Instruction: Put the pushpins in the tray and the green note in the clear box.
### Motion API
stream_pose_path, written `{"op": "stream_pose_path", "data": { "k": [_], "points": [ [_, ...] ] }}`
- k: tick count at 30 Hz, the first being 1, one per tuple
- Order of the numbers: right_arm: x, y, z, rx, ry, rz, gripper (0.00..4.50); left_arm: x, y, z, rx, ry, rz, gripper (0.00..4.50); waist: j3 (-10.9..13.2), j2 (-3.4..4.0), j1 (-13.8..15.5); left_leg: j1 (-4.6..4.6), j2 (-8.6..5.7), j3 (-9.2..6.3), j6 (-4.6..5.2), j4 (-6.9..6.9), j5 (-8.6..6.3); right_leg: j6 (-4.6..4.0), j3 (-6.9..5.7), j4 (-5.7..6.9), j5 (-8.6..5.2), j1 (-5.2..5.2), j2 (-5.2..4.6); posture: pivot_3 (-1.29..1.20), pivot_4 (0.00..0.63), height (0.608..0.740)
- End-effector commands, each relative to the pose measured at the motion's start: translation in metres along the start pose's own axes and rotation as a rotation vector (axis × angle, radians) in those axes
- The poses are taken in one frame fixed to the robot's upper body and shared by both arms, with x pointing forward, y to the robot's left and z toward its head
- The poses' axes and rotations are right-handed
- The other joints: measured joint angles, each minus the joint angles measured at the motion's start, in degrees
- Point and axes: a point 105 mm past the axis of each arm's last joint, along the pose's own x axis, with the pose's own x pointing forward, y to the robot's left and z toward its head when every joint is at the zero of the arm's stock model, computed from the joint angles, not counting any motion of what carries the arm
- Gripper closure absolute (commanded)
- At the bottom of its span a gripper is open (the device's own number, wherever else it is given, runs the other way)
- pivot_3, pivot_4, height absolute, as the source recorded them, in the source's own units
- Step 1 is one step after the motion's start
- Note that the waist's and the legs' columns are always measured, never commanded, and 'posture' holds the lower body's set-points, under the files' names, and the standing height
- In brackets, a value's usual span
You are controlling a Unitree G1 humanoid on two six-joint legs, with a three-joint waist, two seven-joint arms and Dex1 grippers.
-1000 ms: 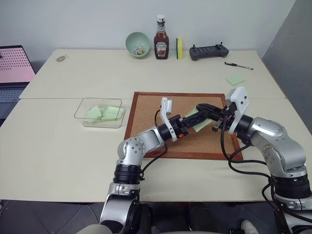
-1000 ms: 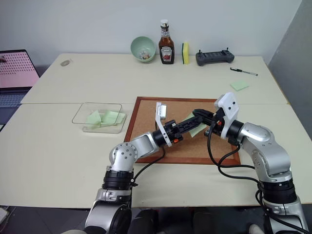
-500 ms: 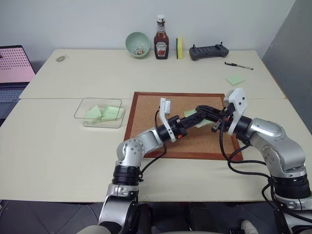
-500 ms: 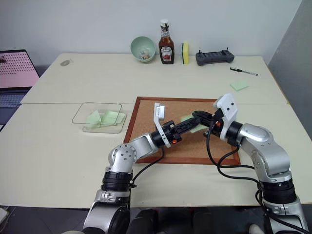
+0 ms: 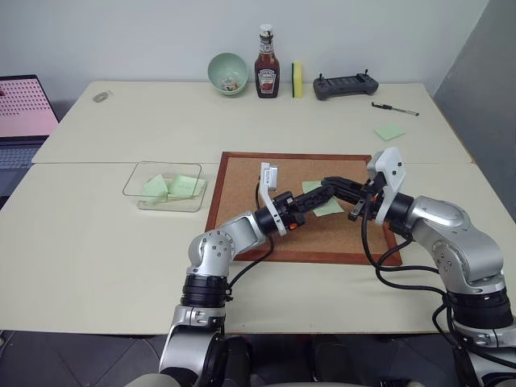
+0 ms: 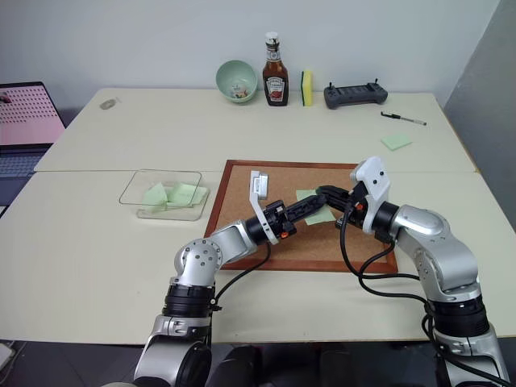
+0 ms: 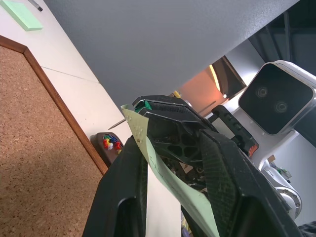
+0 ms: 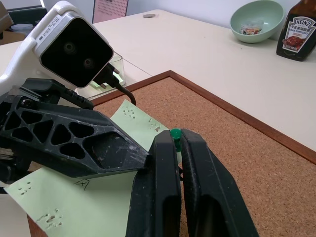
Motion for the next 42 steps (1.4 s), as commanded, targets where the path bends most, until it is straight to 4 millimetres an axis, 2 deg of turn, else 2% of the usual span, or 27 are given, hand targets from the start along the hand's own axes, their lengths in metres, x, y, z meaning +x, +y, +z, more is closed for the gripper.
{"op": "stream_pose_path", "data": {
  "k": [1,7,15,22,24,26,32,39,42],
  "points": [
    [-0.004,-0.004,0.035,-0.066,-0.112,-0.011,4.50,-0.003,0.010,-0.021,0.001,0.107,0.077,3.25,0.0,0.00,0.0,0.00,0.00,0.00,0.00,0.00,0.00,0.00,0.00,0.00,0.00,0.00,0.00,0.00,0.150,0.740],
    [-0.005,-0.008,0.041,-0.048,-0.133,-0.015,4.50,-0.016,0.017,-0.021,0.026,0.118,0.123,3.25,0.0,0.00,0.0,0.00,0.01,-0.01,0.00,-0.01,0.00,0.00,0.00,0.00,0.00,0.00,0.00,0.00,0.150,0.740],
    [-0.004,-0.012,0.043,-0.007,-0.147,-0.027,4.50,-0.019,0.023,-0.018,0.131,0.122,0.121,3.25,0.0,0.00,0.0,0.00,0.00,0.00,0.00,-0.01,0.00,0.00,0.00,0.00,0.00,-0.01,0.00,0.00,0.150,0.740],
    [-0.004,-0.021,0.047,-0.010,-0.161,-0.060,4.50,-0.026,0.027,-0.009,0.108,0.091,0.083,3.25,0.0,0.00,0.0,-0.02,0.00,0.00,0.00,-0.01,0.00,0.00,0.00,0.00,0.00,-0.03,0.00,0.00,0.150,0.740],
    [-0.004,-0.021,0.047,-0.008,-0.160,-0.057,4.50,-0.023,0.027,-0.005,0.109,0.076,0.078,2.55,0.0,0.00,0.0,-0.02,0.00,0.00,0.00,-0.01,0.00,0.00,-0.01,0.00,0.00,-0.04,0.00,0.00,0.150,0.740],
    [-0.004,-0.020,0.046,-0.004,-0.159,-0.054,4.50,-0.020,0.023,-0.002,0.112,0.064,0.058,2.35,0.0,0.11,-0.2,-0.02,0.01,0.00,0.00,-0.02,0.00,0.00,0.00,0.00,0.00,-0.05,0.00,0.00,0.150,0.740],
    [-0.004,-0.018,0.046,-0.001,-0.161,-0.051,4.50,-0.017,0.017,-0.001,0.102,0.066,0.030,1.17,0.0,0.06,0.0,-0.11,0.00,-0.03,0.00,-0.02,0.00,0.00,-0.02,0.04,0.00,-0.12,0.01,0.00,0.150,0.740],
    [-0.004,-0.017,0.046,-0.003,-0.161,-0.048,4.50,-0.015,0.012,0.004,0.110,0.053,0.012,1.17,0.0,0.06,-0.1,-0.13,0.00,-0.03,0.00,-0.01,0.00,-0.01,-0.01,0.05,0.00,-0.16,0.00,0.00,0.150,0.740],
    [-0.004,-0.016,0.045,-0.002,-0.159,-0.047,4.50,-0.016,0.017,0.005,0.148,0.043,0.052,1.17,0.0,0.06,-0.1,-0.13,0.00,-0.02,0.00,-0.01,0.00,-0.01,-0.01,0.05,0.00,-0.16,0.00,0.00,0.150,0.740]
  ]
}}
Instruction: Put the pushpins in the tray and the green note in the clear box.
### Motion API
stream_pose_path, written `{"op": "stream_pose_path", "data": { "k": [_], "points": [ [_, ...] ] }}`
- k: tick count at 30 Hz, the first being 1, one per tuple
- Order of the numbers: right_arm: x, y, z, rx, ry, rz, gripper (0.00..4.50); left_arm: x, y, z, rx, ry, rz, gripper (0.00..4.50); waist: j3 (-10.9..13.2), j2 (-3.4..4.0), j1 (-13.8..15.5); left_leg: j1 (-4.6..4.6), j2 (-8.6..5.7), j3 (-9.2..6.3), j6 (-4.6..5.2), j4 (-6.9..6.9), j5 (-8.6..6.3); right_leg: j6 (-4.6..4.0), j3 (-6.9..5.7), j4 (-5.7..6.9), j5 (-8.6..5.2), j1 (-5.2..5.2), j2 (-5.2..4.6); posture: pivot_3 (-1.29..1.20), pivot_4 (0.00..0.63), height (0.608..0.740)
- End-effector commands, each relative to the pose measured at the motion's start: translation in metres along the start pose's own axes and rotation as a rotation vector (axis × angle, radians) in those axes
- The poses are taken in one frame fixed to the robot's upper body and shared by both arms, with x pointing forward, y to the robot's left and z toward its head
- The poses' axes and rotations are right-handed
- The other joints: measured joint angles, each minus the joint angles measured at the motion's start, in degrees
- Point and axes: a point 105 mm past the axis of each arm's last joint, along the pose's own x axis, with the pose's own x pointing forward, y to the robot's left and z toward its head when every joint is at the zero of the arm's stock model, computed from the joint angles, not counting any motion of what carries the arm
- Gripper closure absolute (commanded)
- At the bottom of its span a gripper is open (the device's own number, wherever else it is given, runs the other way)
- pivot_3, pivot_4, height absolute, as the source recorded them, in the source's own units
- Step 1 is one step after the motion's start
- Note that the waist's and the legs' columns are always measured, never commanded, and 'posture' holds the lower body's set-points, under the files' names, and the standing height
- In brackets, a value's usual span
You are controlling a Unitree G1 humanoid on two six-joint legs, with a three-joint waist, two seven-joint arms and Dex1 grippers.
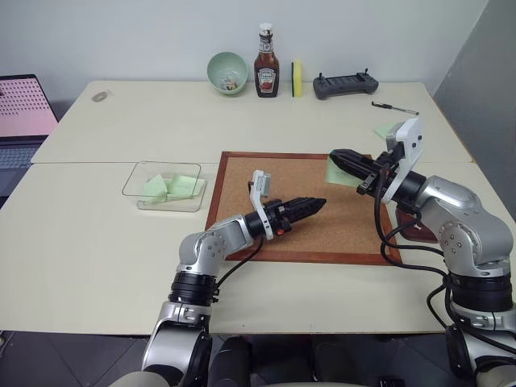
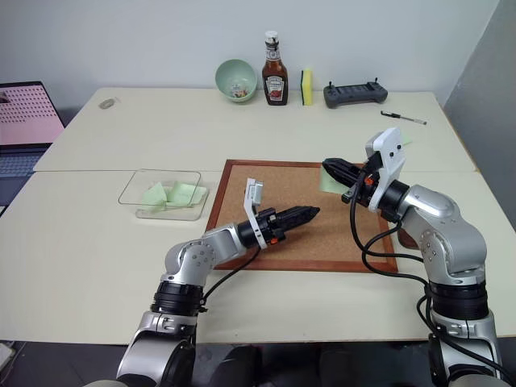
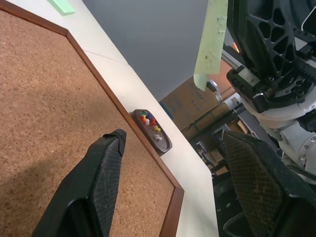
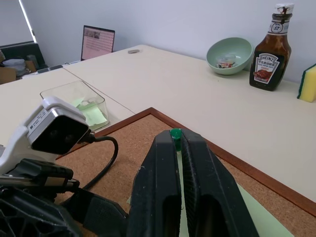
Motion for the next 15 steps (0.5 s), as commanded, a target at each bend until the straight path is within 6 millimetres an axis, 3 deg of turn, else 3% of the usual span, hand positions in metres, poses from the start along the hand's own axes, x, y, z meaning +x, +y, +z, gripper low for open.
{"op": "stream_pose_path", "data": {
  "k": [1,7,15],
  "points": [
    [-0.003,0.005,0.012,-0.034,-0.042,0.014,4.50,0.003,-0.006,0.005,0.077,-0.018,-0.001,1.00,0.0,0.00,0.0,0.00,0.00,0.00,0.00,0.00,0.00,0.00,0.00,0.00,0.00,0.00,0.00,0.00,0.150,0.740],
    [-0.002,0.005,0.011,-0.034,-0.041,0.016,4.50,0.013,-0.011,0.005,0.178,-0.012,0.009,0.07,0.0,0.00,0.0,-0.02,0.00,0.00,0.00,0.00,0.00,0.00,0.00,0.00,0.00,-0.01,0.00,0.00,0.150,0.740],
    [-0.002,0.006,0.011,-0.033,-0.039,0.020,4.50,0.031,-0.021,0.017,0.212,-0.075,0.003,0.03,0.0,0.00,0.1,-0.09,0.00,0.00,0.00,0.01,0.00,0.00,0.00,0.01,0.00,-0.07,0.00,0.00,0.150,0.740]
  ]
}}
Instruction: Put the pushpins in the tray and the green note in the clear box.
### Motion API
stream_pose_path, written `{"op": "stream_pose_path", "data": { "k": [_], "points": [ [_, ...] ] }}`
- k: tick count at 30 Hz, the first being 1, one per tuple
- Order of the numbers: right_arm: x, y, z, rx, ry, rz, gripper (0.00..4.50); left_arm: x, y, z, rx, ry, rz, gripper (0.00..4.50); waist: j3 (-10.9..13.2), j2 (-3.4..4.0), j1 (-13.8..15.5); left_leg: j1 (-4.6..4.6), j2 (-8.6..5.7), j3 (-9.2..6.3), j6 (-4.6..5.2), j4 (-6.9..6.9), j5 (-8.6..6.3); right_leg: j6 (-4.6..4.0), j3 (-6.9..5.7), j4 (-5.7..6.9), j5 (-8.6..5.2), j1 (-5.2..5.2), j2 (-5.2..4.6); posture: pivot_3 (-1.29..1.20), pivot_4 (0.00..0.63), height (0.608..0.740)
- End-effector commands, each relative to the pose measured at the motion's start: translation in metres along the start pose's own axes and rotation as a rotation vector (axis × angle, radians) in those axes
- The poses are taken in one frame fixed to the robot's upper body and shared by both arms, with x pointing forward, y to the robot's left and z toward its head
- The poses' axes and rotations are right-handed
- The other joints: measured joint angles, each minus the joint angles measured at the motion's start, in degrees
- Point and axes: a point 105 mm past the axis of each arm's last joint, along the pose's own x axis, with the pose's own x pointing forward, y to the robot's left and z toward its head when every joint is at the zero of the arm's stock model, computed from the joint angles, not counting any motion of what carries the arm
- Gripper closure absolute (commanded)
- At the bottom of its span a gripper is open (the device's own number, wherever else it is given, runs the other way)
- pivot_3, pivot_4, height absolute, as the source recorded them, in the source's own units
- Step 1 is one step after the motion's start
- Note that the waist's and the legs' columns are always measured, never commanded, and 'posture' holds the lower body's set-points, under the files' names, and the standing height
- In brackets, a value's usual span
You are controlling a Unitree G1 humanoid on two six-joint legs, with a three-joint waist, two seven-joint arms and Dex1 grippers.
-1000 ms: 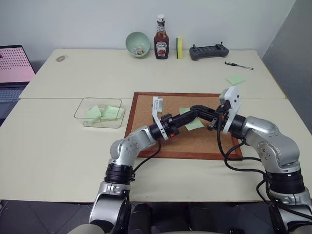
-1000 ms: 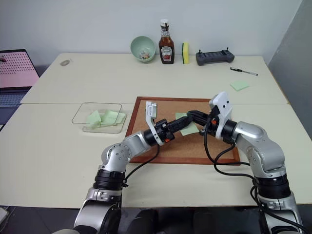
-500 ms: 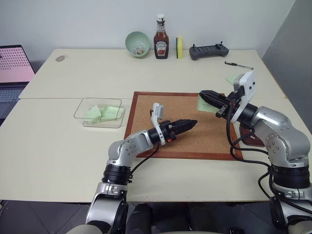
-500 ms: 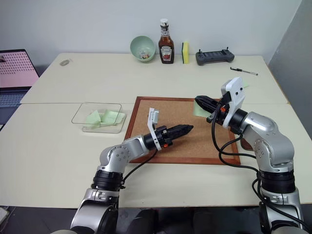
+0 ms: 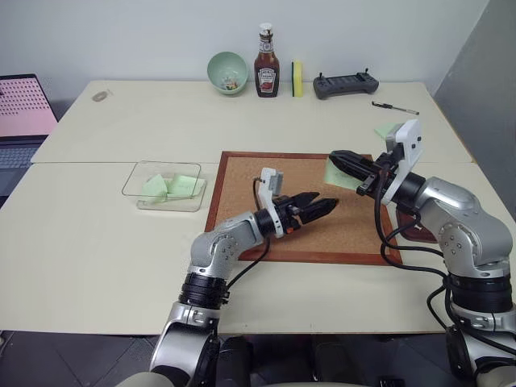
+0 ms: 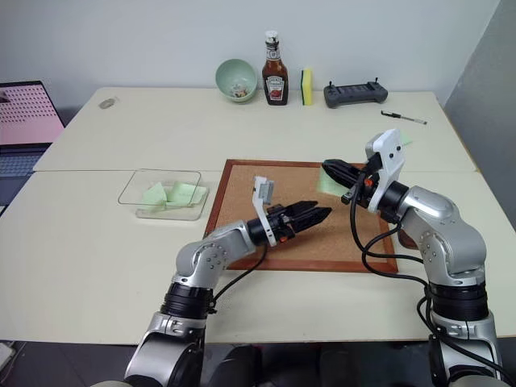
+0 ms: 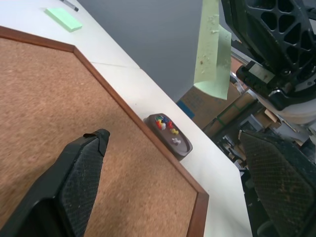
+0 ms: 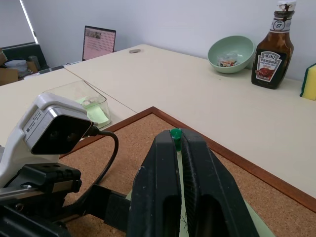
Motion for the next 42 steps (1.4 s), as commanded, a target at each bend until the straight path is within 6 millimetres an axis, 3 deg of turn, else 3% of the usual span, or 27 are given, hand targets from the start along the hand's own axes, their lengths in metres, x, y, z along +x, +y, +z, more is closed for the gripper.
{"op": "stream_pose_path", "data": {
  "k": [1,13,23,36,42],
  "points": [
    [-0.002,0.005,0.013,-0.040,-0.040,0.019,4.50,0.012,-0.011,0.021,0.063,-0.064,-0.023,0.03,0.0,0.00,0.0,0.00,0.00,0.00,0.00,0.00,0.00,0.00,0.00,0.00,0.00,0.00,0.00,0.00,0.150,0.740],
    [-0.001,0.006,0.011,-0.038,-0.037,0.015,4.50,0.035,-0.008,0.030,0.146,-0.053,0.001,0.03,0.0,-0.01,0.0,-0.03,-0.01,0.01,0.00,0.00,0.00,0.00,0.00,-0.01,0.00,-0.03,0.00,0.00,0.150,0.740],
    [-0.002,0.007,0.011,-0.037,-0.038,0.011,4.50,0.048,-0.006,0.033,0.124,-0.066,-0.004,1.85,0.0,-0.01,0.0,-0.09,-0.01,0.01,0.00,0.00,0.00,0.00,0.00,-0.01,0.00,-0.10,0.00,0.00,0.150,0.740],
    [-0.002,0.009,0.009,-0.035,-0.036,0.012,4.50,0.038,-0.010,0.032,0.036,-0.083,-0.036,4.46,0.0,-0.01,0.0,-0.11,-0.01,0.01,0.00,0.01,0.00,0.00,0.00,0.02,0.00,-0.13,0.00,0.00,0.150,0.740],
    [-0.001,0.010,0.007,-0.028,-0.032,0.018,4.50,0.035,-0.015,0.036,0.007,-0.097,-0.044,4.46,0.0,-0.01,0.0,-0.11,-0.02,0.01,0.00,0.02,0.00,0.00,0.00,0.04,0.00,-0.13,0.00,0.00,0.150,0.740]
  ]
}}
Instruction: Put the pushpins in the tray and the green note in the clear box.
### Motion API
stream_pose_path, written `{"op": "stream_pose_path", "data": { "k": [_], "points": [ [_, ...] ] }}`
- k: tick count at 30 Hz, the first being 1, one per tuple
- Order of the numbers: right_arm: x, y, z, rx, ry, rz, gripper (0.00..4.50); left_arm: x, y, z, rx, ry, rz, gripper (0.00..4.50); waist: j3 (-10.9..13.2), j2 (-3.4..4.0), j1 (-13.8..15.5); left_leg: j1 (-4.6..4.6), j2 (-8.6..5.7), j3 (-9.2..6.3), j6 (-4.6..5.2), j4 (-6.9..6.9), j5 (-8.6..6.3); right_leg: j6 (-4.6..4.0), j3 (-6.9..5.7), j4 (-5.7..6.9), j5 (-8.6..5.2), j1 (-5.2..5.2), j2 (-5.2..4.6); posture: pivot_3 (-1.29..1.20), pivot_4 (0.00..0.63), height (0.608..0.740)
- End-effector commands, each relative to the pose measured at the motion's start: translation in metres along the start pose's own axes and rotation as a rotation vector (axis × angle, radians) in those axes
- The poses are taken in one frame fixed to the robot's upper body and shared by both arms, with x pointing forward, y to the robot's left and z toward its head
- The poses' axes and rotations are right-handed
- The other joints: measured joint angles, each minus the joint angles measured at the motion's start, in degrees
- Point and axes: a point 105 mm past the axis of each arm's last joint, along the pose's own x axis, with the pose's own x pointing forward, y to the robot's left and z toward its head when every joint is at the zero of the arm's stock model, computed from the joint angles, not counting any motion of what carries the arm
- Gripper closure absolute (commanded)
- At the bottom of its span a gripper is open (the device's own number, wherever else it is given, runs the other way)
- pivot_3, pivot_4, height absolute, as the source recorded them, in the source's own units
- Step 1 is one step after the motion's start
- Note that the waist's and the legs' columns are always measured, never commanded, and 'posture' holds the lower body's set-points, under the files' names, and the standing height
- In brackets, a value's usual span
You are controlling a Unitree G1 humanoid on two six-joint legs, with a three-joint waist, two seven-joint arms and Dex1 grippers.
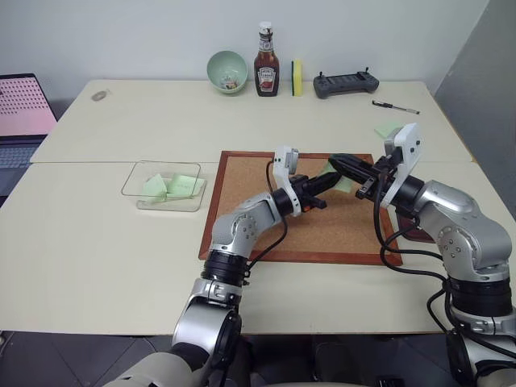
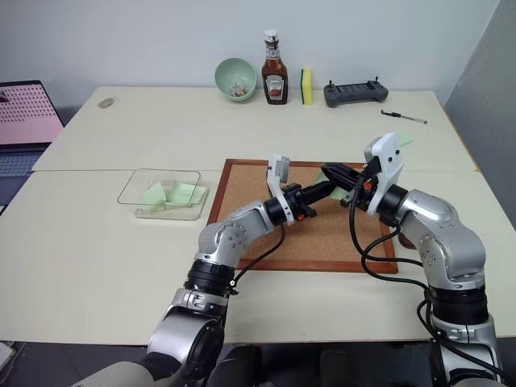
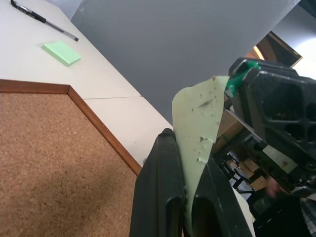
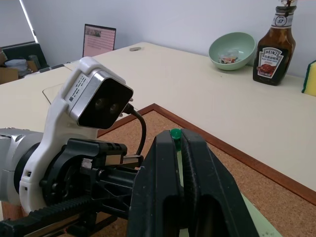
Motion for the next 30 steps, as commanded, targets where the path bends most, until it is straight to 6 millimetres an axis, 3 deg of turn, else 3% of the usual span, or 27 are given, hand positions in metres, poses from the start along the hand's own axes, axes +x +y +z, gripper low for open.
{"op": "stream_pose_path", "data": {
  "k": [1,13,18,30],
  "points": [
    [0.000,0.007,0.010,-0.029,-0.035,0.019,4.50,0.001,-0.014,0.014,-0.005,-0.054,-0.038,4.46,0.0,0.00,0.0,0.00,0.00,0.00,0.00,0.00,0.00,0.00,0.00,0.00,0.00,0.00,0.00,0.00,0.150,0.740],
    [-0.009,0.006,0.002,0.174,-0.047,-0.009,4.50,-0.018,-0.013,0.006,-0.161,-0.089,0.057,4.46,0.0,0.00,0.1,0.01,0.00,0.00,0.00,0.05,0.00,0.00,0.03,0.08,0.00,-0.01,0.00,0.00,0.150,0.740],
    [-0.012,0.003,0.006,0.260,-0.061,-0.013,4.50,-0.023,-0.006,-0.004,-0.171,-0.059,0.107,4.46,0.0,0.00,0.1,0.01,0.00,0.00,0.00,0.07,0.00,0.00,0.03,0.09,0.00,0.01,0.00,0.00,0.150,0.740],
    [-0.017,-0.006,0.018,0.368,-0.116,-0.059,4.50,-0.023,0.000,-0.007,-0.190,-0.064,0.135,4.46,0.0,0.00,0.0,0.01,0.00,0.03,0.00,0.07,0.00,0.00,0.04,0.10,0.00,0.01,0.00,0.00,0.150,0.740]
  ]
}}
